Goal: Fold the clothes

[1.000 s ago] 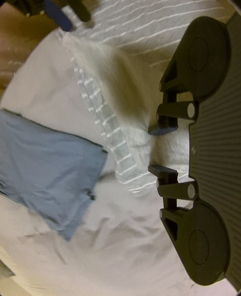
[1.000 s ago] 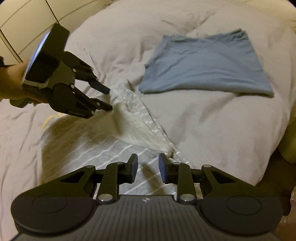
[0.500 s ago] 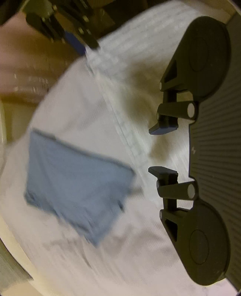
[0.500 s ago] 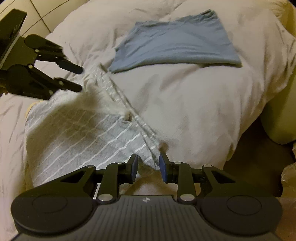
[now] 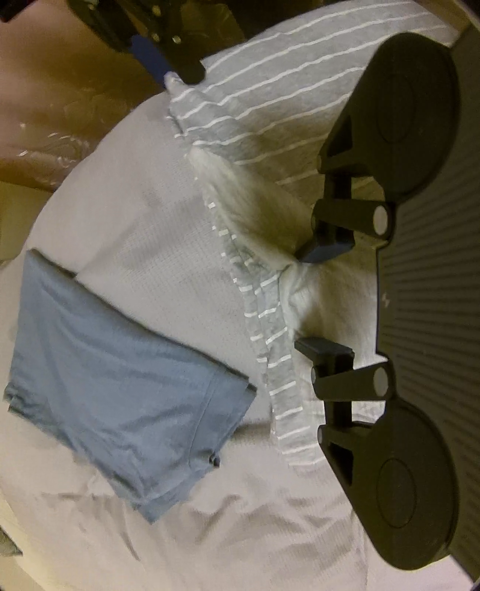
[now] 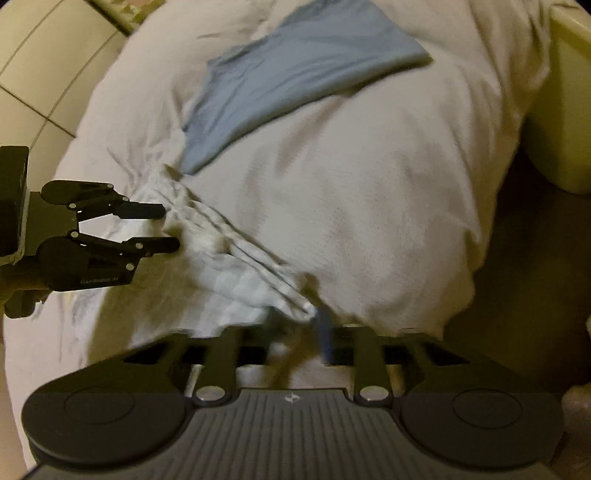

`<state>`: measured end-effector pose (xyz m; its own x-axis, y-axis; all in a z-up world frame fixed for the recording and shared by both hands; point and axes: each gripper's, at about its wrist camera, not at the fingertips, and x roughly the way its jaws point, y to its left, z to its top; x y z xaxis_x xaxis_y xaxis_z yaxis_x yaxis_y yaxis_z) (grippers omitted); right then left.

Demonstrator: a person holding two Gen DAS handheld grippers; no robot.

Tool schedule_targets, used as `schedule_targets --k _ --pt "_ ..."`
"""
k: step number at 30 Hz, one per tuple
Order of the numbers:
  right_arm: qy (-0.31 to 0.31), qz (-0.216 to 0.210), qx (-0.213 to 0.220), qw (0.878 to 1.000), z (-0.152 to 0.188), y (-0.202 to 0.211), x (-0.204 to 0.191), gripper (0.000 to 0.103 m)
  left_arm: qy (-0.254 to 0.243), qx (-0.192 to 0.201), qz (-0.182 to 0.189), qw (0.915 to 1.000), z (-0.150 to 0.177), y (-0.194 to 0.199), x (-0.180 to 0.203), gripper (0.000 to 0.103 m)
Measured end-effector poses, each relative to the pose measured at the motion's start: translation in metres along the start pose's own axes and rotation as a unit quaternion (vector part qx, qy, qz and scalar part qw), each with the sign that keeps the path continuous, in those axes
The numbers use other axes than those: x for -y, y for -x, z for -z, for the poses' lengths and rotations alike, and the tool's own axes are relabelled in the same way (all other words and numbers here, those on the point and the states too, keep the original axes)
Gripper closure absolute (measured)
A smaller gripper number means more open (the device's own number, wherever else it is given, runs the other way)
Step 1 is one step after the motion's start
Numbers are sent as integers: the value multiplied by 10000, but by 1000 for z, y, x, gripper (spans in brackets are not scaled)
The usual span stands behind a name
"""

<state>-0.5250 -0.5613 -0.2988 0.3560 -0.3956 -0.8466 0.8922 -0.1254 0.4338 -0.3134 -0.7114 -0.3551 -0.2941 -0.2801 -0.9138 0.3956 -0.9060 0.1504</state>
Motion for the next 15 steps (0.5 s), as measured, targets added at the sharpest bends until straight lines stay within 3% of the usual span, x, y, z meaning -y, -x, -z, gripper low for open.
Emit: schedule_targets --k 1,5,9,15 --pt "102 -41 49 9999 -2 2 -3 93 65 58 -71 9999 0 6 -1 67" --pt "443 -122 174 9988 -13 4 -6 93 504 146 -349 9980 10 27 -14 67" --pt "478 -43 27 9988 -13 -8 4 94 863 -136 -609 9943 31 33 -28 67" --pt "538 236 153 9982 -9 4 2 78 1604 -534 -996 9806 81 58 -44 67"
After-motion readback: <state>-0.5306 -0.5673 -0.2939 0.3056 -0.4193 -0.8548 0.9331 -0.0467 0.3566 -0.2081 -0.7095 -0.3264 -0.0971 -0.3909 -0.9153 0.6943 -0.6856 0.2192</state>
